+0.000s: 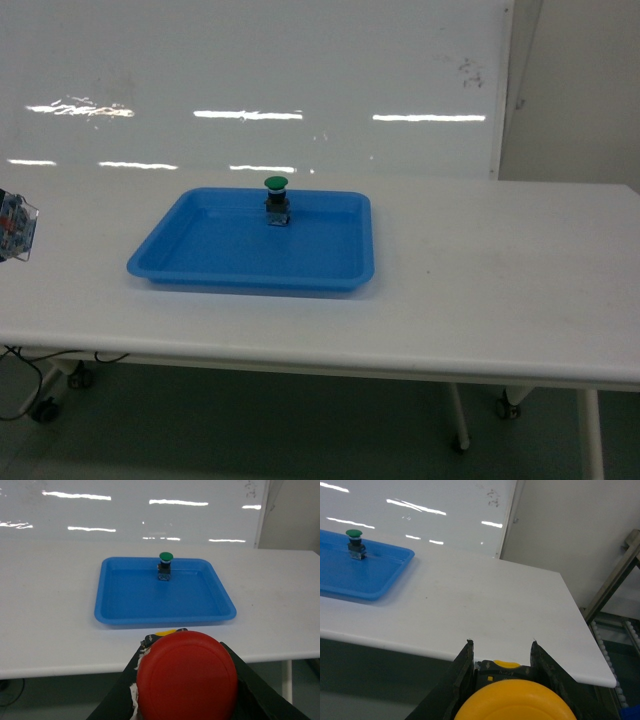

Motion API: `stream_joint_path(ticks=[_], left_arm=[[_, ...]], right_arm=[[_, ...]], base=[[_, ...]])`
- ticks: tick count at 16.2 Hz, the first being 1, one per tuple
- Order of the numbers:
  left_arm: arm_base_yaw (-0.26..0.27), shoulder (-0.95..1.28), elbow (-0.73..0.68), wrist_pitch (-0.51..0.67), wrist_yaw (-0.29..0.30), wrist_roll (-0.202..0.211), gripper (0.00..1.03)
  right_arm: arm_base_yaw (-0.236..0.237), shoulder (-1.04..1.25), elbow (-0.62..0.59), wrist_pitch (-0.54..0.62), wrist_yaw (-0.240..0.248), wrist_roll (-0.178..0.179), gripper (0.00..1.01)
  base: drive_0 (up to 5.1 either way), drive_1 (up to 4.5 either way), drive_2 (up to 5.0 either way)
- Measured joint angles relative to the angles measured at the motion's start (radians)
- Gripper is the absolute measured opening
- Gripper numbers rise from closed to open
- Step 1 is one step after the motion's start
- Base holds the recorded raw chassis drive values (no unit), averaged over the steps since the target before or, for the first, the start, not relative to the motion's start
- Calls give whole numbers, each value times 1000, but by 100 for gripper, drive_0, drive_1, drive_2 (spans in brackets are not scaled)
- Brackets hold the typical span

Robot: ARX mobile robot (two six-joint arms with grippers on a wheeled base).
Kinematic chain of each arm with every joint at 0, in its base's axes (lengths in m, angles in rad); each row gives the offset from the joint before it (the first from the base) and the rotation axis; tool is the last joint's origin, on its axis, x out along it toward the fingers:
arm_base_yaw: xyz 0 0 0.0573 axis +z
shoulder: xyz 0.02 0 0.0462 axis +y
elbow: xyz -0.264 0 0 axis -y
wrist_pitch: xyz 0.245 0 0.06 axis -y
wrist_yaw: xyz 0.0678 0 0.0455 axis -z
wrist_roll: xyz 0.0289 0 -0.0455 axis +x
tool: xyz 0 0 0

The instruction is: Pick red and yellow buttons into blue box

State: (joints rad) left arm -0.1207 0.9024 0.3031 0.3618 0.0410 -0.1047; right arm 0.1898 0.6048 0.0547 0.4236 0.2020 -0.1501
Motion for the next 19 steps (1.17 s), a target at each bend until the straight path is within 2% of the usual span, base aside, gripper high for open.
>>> stream_joint_path(ticks=[4, 19], left_arm=[[0, 0, 0, 0, 0, 0, 32], [-2, 0, 0, -2, 0, 0, 32]], right_arm=[[0, 0, 0, 2, 0, 0, 31], [0, 0, 0, 0, 0, 0, 31]], base=[[0, 0, 0], [447, -204, -204]])
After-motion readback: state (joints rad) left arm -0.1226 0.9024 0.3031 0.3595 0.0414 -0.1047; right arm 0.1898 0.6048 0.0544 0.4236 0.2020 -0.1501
